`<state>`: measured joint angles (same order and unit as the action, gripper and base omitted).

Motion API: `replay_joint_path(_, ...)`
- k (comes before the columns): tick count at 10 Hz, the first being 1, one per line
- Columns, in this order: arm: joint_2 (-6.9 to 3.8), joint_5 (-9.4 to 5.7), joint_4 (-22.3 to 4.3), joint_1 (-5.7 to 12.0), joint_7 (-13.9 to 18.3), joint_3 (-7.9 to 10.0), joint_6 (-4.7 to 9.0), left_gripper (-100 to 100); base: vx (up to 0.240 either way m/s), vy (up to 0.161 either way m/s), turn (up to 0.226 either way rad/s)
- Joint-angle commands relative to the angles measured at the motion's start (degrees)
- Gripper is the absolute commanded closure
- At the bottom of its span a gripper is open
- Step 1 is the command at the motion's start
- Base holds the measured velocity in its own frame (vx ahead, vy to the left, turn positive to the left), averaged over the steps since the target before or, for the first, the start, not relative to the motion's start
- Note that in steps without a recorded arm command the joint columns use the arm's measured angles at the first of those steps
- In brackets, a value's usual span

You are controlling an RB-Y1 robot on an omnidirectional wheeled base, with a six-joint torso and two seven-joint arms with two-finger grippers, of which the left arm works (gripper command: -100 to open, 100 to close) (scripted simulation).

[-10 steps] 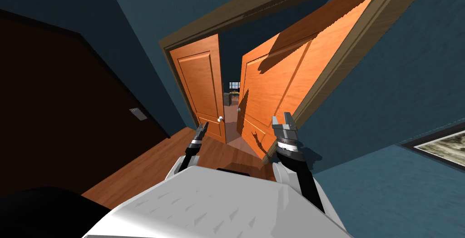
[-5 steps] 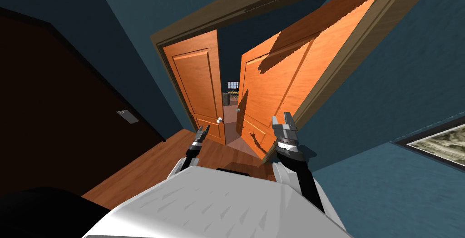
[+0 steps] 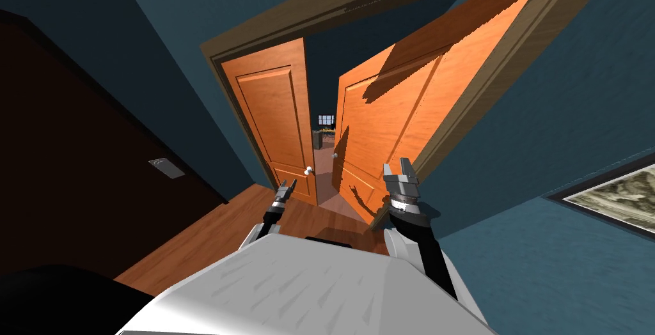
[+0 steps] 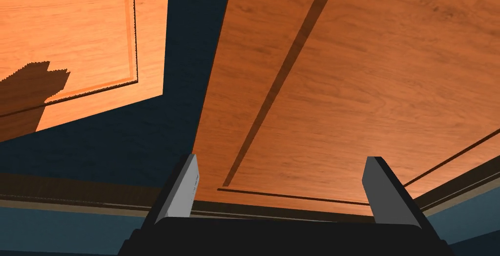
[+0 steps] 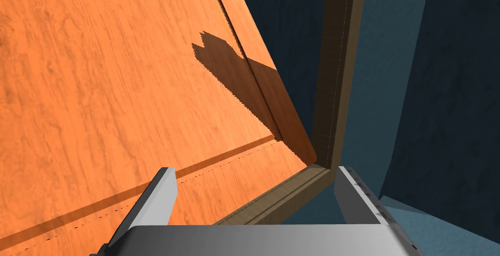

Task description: Push the door open

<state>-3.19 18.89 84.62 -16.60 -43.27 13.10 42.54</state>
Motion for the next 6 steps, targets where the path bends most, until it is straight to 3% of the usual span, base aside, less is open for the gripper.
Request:
replay_joint_path(1,0.21,1.23,-2.9,0.63,-2.2,0.63,1.14,-100,0.035,0.047,-0.081)
replay_joint_path(4,0.59,4.38,-9.1,2.11,-6.9,2.03,2.52,-100,0.070,0.088,-0.115)
replay_joint_path(5,0.59,4.38,-9.9,2.11,-6.9,2.03,2.52,-100,0.051,0.065,-0.043)
replay_joint_path(6,0.75,5.34,-11.9,2.56,-8.4,2.46,2.94,-100,0.040,0.041,-0.070)
